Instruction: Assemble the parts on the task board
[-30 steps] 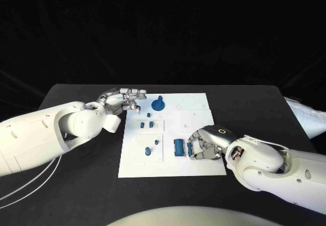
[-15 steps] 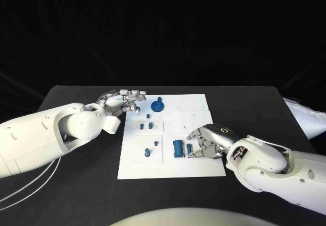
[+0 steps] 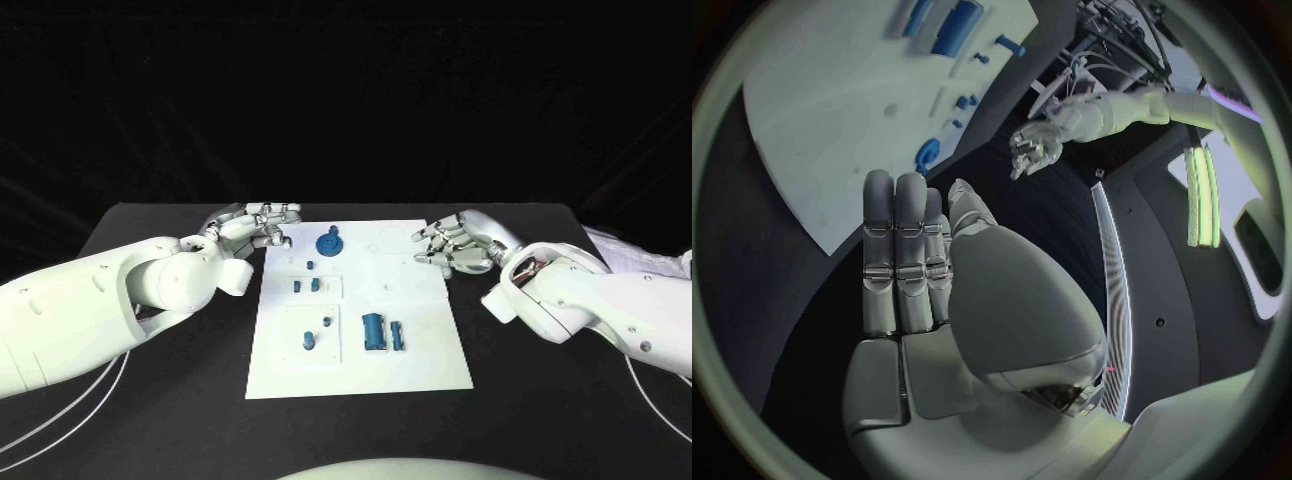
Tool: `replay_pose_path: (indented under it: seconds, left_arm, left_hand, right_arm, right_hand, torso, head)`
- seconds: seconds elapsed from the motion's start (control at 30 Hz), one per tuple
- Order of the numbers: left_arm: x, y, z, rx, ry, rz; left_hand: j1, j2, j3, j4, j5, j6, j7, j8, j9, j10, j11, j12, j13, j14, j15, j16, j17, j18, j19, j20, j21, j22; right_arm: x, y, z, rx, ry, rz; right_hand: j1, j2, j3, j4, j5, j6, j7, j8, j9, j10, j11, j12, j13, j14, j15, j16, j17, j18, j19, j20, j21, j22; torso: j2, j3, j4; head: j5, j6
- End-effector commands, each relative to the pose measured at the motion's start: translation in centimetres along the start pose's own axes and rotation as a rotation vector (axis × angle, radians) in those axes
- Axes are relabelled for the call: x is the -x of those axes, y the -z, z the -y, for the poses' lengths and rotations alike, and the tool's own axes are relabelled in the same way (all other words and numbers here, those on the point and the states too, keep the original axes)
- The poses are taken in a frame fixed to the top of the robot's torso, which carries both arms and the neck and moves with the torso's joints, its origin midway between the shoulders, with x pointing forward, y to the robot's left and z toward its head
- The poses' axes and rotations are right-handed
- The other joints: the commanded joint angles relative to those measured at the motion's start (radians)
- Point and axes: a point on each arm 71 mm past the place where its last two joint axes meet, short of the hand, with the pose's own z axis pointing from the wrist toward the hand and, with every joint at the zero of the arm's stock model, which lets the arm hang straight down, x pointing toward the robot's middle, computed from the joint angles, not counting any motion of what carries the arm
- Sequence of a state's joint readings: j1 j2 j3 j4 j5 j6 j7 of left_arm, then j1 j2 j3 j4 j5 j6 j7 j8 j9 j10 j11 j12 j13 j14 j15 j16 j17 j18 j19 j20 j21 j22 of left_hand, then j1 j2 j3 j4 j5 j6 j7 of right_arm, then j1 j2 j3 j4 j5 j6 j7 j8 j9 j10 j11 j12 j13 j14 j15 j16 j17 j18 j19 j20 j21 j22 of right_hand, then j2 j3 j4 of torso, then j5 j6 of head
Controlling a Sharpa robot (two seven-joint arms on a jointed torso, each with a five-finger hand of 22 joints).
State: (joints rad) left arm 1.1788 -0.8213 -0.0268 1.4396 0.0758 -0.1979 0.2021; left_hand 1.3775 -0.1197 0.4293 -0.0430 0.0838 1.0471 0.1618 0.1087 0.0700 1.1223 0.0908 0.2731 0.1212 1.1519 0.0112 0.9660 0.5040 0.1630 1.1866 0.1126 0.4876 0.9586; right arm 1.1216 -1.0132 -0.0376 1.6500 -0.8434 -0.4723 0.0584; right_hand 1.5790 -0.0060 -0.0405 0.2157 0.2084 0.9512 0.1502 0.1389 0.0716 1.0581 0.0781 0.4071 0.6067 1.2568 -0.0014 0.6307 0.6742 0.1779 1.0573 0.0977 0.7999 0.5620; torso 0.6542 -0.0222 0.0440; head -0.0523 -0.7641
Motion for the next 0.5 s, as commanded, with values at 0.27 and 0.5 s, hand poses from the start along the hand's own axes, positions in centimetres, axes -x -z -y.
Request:
replay_pose_path:
  seconds: [0.27, 0.5]
  left_arm:
    - [2.2, -1.7, 0.6, -0.125, 0.038, 0.174]
    - [2.7, -3.2, 0.5, -0.157, 0.046, 0.227]
  left_hand:
    - [-0.024, -0.002, 0.011, 0.017, 0.002, -0.015, 0.015, -0.004, -0.004, -0.029, 0.033, -0.063, -0.050, -0.172, 0.071, -0.435, -0.220, 0.004, -0.275, 0.052, -0.234, -0.155]
    - [-0.018, -0.009, 0.010, 0.023, 0.002, -0.034, 0.016, -0.023, -0.003, -0.055, 0.059, -0.140, -0.059, -0.190, 0.117, -0.674, -0.331, 0.020, -0.362, 0.124, -0.388, -0.331]
  right_arm:
    - [2.1, -5.0, 2.4, 0.021, -0.521, 0.103]
    - [1.9, -7.7, 3.3, 0.026, -0.587, 0.140]
  right_hand:
    - [0.033, -0.002, 0.090, -0.008, -0.041, 0.042, 0.028, -0.040, -0.006, 0.045, 0.032, -0.257, -0.337, -0.059, 0.044, -0.300, -0.135, 0.005, -0.062, 0.045, -0.328, -0.228]
    - [-0.004, -0.010, 0.137, -0.028, -0.045, 0.047, 0.029, -0.072, -0.005, 0.072, 0.044, -0.326, -0.477, -0.043, 0.058, -0.393, -0.148, 0.007, -0.026, 0.069, -0.470, -0.338]
  torso:
    - [-0.058, -0.0124, -0.0027]
    - [-0.075, -0.0137, -0.0077]
  head:
    - [-0.002, 0.092]
    - [-0.009, 0.128]
